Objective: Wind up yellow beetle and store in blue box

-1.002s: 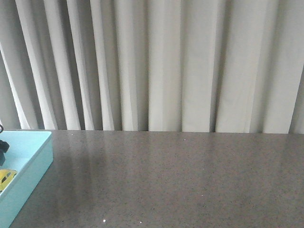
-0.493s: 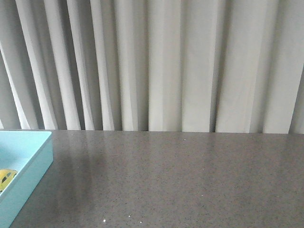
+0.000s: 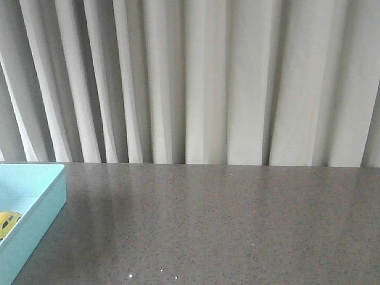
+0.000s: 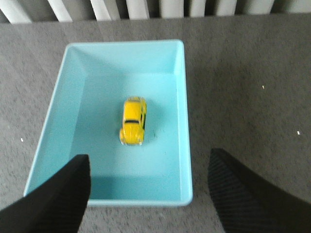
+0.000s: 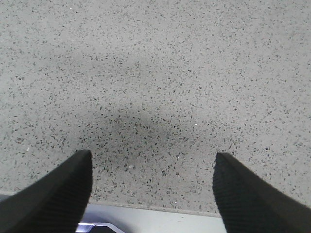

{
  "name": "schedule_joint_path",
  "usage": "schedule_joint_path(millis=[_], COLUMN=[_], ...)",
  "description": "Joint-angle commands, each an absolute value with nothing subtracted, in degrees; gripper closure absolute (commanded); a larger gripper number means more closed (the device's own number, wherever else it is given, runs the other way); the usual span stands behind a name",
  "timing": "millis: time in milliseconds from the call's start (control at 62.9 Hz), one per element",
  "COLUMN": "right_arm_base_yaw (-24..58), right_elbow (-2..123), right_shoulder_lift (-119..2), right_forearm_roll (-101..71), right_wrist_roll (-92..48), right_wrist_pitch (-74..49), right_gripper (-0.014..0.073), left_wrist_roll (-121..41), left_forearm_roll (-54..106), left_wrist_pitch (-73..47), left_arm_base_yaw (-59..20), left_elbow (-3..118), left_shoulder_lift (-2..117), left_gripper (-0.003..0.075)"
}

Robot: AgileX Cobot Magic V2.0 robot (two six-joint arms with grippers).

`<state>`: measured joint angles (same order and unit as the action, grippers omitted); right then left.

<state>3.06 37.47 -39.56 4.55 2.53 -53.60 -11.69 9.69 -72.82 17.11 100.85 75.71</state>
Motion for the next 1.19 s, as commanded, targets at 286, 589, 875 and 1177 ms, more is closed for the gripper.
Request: schedule_joint_path(millis=[286,589,875,1177], right_arm_base_yaw=[3.2,3.2,3.2,3.2], right_elbow=[38.8,38.8,38.8,38.8], right_shoulder_lift=[-39.3,-39.3,-39.3,-39.3], right_forearm_roll=[5.0,5.0,5.0,5.0], right_wrist_roll=[2.7,2.7,2.7,2.7], right_wrist_pitch=[-50.7,-50.7,-50.7,-50.8], right_gripper=[0.0088,0.0088,0.0088,0.0088], left_wrist_roll=[-11.5,-11.7,-7.7,-6.7], left_forearm_roll=[14.2,10.2,8.8,8.8], left_wrist_pitch=[-46.1,-37.6,-28.8,-21.6], left_arm_base_yaw=[10.8,-4.0,-4.0,-4.0], left_elbow=[57.3,39.4,34.4,33.9], left_shoulder_lift=[44.1,29.6,27.8,27.9], left_gripper=[0.0217,0.0217,0.0218,0.0217])
